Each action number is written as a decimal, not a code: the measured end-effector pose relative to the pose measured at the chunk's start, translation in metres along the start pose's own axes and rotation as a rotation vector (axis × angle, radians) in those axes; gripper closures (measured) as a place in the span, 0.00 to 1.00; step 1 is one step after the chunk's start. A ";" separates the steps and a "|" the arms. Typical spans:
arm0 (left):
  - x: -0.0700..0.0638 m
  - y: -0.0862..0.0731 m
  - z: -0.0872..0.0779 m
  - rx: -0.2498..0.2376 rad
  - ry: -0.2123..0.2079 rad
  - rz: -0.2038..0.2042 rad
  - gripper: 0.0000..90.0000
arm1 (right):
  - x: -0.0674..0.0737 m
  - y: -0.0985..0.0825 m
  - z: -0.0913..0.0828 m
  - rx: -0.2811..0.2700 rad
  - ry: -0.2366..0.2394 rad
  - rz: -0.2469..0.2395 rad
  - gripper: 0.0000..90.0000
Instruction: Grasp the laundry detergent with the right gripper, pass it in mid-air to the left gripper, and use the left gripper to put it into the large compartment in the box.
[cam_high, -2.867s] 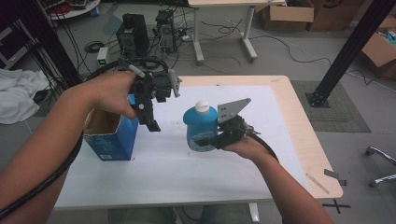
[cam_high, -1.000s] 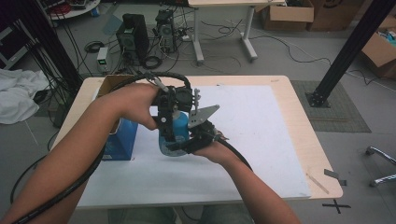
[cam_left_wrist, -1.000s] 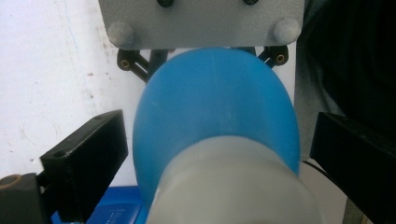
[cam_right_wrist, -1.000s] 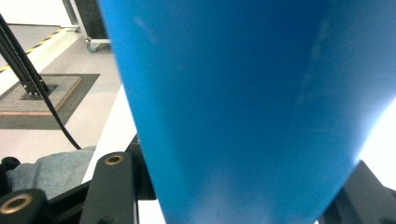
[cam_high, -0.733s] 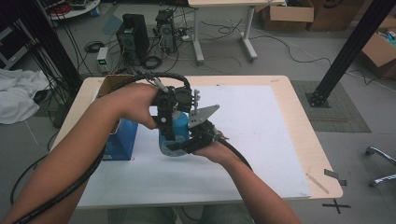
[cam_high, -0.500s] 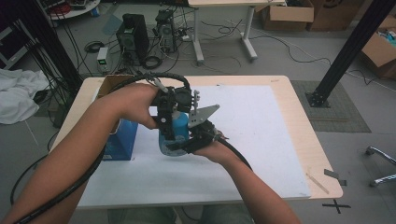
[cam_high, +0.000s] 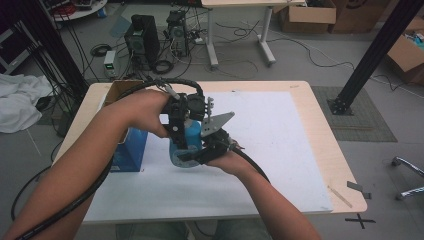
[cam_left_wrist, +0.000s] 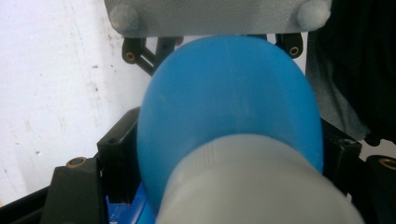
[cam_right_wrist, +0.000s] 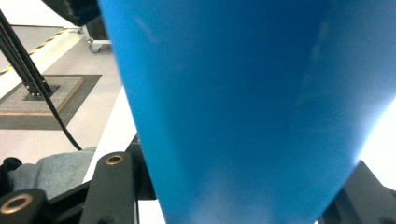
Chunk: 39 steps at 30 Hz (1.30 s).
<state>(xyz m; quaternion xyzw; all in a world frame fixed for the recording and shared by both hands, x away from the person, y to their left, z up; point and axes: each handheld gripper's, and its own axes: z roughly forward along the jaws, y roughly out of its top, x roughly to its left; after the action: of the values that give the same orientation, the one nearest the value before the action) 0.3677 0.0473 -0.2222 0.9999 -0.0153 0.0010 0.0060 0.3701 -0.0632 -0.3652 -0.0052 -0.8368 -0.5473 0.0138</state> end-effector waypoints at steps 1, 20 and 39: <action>0.000 0.000 0.000 0.003 0.000 -0.001 0.31 | 0.000 0.000 0.000 0.000 -0.003 -0.004 0.49; 0.000 -0.001 0.002 0.003 -0.027 -0.004 0.42 | 0.001 0.000 0.004 0.010 0.008 0.003 0.49; -0.004 0.005 0.006 0.022 -0.027 -0.020 0.43 | 0.003 -0.004 -0.001 0.017 0.032 0.003 0.38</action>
<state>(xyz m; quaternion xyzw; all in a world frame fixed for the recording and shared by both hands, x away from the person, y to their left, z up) 0.3635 0.0419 -0.2277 0.9999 -0.0056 -0.0122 -0.0050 0.3674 -0.0659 -0.3682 0.0024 -0.8411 -0.5402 0.0278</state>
